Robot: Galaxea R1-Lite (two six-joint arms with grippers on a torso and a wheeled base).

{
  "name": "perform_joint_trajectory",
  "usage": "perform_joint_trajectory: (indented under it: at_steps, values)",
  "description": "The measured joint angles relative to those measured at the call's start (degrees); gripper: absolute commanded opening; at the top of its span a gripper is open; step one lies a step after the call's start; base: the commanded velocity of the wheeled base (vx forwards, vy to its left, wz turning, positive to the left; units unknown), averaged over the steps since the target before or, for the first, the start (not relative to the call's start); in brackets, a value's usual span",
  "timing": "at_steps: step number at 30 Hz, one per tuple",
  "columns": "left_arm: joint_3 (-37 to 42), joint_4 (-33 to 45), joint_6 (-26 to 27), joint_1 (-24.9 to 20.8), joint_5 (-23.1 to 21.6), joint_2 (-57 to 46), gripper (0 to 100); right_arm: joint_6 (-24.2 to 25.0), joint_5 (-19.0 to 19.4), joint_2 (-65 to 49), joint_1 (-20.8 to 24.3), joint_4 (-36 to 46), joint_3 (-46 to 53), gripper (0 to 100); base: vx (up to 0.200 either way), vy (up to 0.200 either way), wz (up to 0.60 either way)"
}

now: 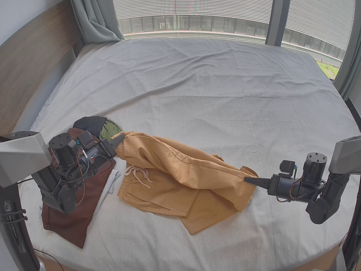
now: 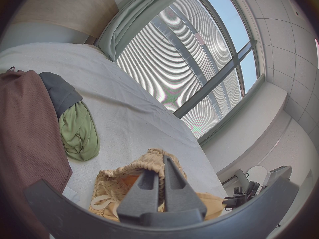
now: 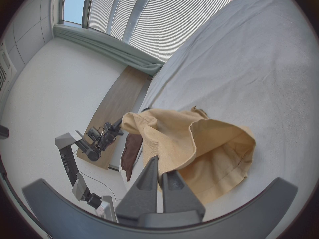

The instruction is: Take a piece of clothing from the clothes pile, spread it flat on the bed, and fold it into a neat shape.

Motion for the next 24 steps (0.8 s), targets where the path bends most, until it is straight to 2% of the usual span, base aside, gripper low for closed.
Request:
perform_joint_trajectory:
  at_steps: [7, 20, 21, 24]
  values:
    - [-0.1, 0.0, 0.0, 0.9, -0.2, -0.1, 0, 3.6, 0.0, -1.0, -2.2, 0.0, -2.8, 0, 0.000, 0.000, 0.00]
    - [0.5, 0.0, 0.1, 0.1, -0.1, -0.3, 0, 3.6, 0.0, 3.5, -1.3, 0.0, -6.2, 0, 0.000, 0.000, 0.00]
    - [0.5, 0.0, 0.1, 0.1, -0.1, -0.3, 0, 3.6, 0.0, 3.7, -1.2, -0.1, -6.3, 100, 0.000, 0.000, 0.00]
    - [0.5, 0.0, 0.1, 0.0, -0.1, -0.4, 0, 3.4, 0.0, 4.2, -0.3, -0.1, -6.3, 100, 0.000, 0.000, 0.00]
